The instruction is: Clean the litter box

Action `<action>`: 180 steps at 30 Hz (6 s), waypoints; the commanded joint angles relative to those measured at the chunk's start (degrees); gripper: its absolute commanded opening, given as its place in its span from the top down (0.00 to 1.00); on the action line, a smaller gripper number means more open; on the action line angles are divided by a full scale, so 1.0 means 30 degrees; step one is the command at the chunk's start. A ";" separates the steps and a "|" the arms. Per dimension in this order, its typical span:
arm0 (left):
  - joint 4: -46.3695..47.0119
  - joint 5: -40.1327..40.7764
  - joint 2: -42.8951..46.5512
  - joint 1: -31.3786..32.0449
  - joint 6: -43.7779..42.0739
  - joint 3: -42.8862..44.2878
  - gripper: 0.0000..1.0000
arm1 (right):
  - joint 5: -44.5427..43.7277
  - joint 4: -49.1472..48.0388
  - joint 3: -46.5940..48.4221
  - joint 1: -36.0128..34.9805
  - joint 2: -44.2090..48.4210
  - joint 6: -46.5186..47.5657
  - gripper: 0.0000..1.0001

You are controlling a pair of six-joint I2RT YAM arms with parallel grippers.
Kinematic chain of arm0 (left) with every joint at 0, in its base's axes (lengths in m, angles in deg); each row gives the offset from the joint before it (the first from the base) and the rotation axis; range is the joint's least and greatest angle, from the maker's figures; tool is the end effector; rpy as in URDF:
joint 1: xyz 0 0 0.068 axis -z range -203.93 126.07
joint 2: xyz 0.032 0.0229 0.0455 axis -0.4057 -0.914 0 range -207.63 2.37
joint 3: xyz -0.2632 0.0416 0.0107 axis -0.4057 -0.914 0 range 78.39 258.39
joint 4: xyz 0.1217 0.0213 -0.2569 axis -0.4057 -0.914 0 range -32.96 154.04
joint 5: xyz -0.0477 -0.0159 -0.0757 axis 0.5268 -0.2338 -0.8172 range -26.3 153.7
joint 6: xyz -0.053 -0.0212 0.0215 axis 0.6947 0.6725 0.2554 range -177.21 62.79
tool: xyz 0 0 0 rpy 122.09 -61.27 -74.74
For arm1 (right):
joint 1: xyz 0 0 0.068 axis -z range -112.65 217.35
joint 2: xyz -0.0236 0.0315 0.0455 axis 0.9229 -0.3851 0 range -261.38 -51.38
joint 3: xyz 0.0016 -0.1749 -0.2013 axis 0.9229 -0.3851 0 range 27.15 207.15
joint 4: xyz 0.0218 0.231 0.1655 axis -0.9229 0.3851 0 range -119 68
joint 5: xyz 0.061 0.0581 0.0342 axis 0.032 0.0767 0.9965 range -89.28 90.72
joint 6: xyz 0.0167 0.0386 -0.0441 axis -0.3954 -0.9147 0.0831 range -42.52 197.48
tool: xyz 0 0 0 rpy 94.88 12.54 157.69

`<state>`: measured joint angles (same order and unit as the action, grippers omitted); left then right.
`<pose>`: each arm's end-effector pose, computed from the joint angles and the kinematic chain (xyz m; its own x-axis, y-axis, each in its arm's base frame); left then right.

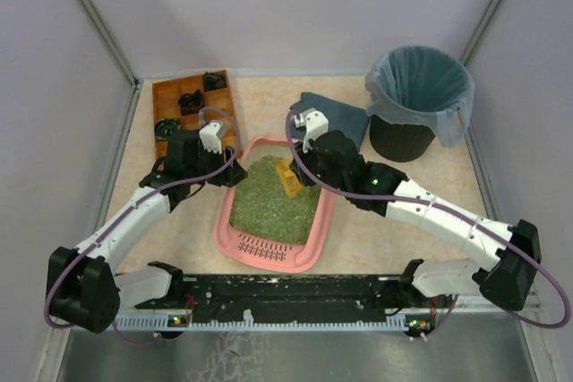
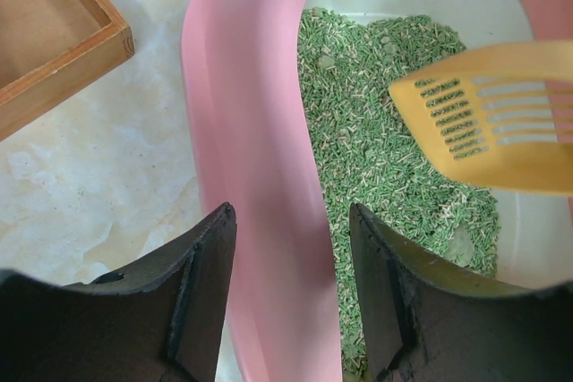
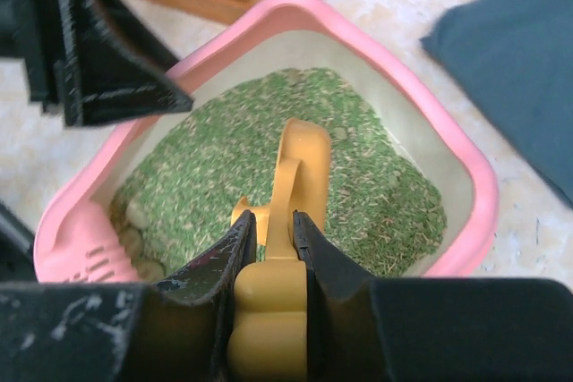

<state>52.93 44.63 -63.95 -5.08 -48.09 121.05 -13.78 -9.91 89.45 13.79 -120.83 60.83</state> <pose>0.2640 -0.1058 0.2293 -0.6216 0.0539 -0.7815 0.4667 0.8268 -0.3142 0.1938 0.2433 0.3285 -0.4365 -0.1243 -0.8911 -0.5432 0.8259 0.1509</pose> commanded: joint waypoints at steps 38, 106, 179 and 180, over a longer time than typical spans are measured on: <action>-0.0155 0.0071 0.0167 -0.0161 -0.0112 0.0712 0.41 | 0.4136 -0.0185 0.3415 -0.0328 -0.6645 0.5041 1.00; -0.0330 -0.1346 -0.1006 -0.0219 -0.0257 0.0958 0.53 | 0.4716 -0.6974 -0.4481 0.0494 -0.2754 -1.2938 1.00; 0.0010 -0.0148 0.0158 -0.0240 -0.0243 0.0688 0.38 | 0.4160 -1.5830 -1.3521 0.3132 0.5125 -1.6748 1.00; 0.0053 -0.0114 0.0212 -0.0248 -0.0202 0.0682 0.38 | 0.4186 -1.6226 -1.3904 0.3207 0.5567 -1.6952 1.00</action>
<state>51.62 43.73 -64.89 -5.69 -48.28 122.58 -1.25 -50.32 50.54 22.25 -109.34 12.90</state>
